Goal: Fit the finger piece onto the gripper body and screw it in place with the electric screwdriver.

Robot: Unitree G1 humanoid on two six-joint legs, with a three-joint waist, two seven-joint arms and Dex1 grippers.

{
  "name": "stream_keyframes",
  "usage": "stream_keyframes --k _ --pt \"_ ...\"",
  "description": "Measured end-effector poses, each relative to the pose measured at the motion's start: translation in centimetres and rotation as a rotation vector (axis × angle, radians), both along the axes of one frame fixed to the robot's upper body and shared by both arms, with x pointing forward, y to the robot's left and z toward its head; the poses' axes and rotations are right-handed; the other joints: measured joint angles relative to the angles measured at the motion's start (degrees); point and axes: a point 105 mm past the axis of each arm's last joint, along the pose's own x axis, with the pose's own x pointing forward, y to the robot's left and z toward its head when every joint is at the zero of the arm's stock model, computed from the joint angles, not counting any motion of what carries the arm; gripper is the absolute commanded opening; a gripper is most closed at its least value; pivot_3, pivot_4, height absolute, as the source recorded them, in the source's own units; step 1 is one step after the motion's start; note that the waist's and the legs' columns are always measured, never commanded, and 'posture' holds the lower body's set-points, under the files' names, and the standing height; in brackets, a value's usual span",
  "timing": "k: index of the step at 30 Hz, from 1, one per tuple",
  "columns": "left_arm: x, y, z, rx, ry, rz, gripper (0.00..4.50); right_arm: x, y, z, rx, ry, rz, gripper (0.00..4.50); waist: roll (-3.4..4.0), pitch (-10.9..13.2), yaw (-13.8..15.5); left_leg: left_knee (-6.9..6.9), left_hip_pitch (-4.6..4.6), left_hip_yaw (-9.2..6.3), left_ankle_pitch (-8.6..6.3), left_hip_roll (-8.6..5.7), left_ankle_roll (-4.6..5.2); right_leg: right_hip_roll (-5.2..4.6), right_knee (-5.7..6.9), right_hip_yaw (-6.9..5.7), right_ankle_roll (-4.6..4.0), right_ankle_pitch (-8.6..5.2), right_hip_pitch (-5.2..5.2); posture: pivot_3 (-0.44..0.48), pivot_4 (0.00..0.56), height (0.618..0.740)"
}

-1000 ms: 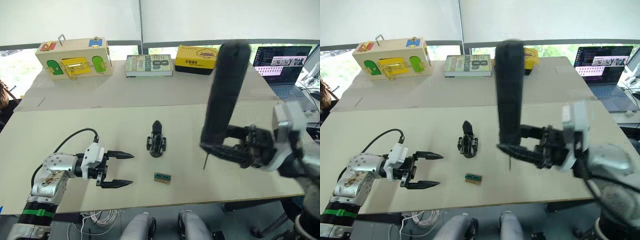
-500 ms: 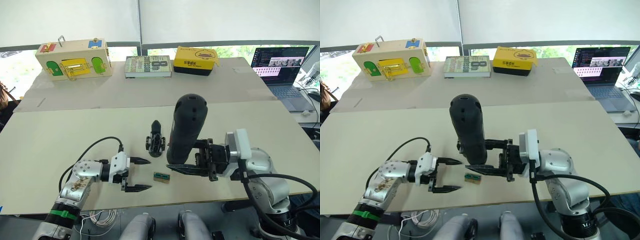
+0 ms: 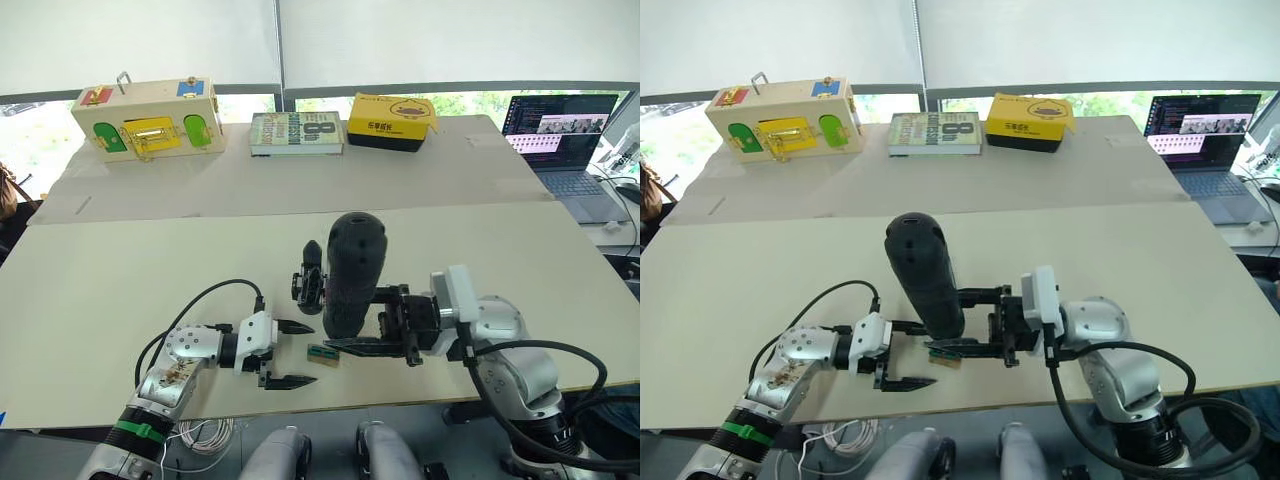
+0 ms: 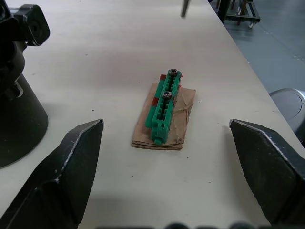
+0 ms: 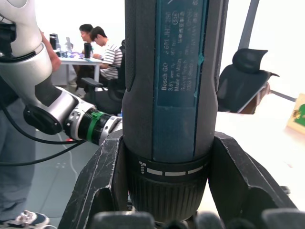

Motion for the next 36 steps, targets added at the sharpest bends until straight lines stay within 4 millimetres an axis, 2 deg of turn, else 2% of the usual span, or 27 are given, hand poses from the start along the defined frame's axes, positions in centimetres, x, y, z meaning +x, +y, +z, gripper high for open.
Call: stream_keyframes --k 10,17,21,24,36 --pt "0.1 -0.4 -0.4 0.009 0.01 0.018 4.5 0.6 0.1 -1.3 -0.022 0.003 -0.007 1.92 0.01 -0.01 0.13 -0.02 0.41 0.0 -0.04 0.0 0.01 -0.02 -0.04 -0.03 0.03 -0.02 0.32 0.0 0.15 0.74" --pt "0.0 -0.8 -0.4 0.004 0.008 0.011 4.5 0.5 0.3 -1.6 -0.029 0.002 0.017 1.92 0.01 -0.01 0.17 -0.02 0.48 0.0 -0.05 0.0 0.03 -0.03 -0.06 -0.04 0.06 -0.04 0.42 0.0 0.15 0.74" --pt "0.0 -1.0 -0.5 0.004 0.009 0.006 4.5 0.7 0.4 -1.9 -0.039 0.001 0.019 1.92 0.01 0.0 0.17 -0.04 0.63 -0.02 -0.08 0.0 0.04 -0.03 -0.1 -0.06 0.11 -0.08 0.81 0.0 0.15 0.74" --pt "-0.1 -1.0 -0.5 0.004 0.01 0.004 4.5 0.7 0.4 -2.0 -0.042 -0.006 0.017 1.92 0.02 -0.01 0.17 -0.04 0.66 -0.02 -0.1 0.0 0.06 -0.05 -0.1 -0.06 0.36 -0.23 0.84 0.0 0.15 0.74" --pt "-0.1 -1.1 -0.5 0.004 0.011 0.005 4.5 0.7 0.4 -2.1 -0.05 -0.003 0.023 1.92 0.01 0.0 0.18 -0.05 0.67 -0.02 -0.11 -0.01 0.05 -0.07 -0.11 -0.05 0.45 -0.29 0.85 0.0 0.15 0.74"
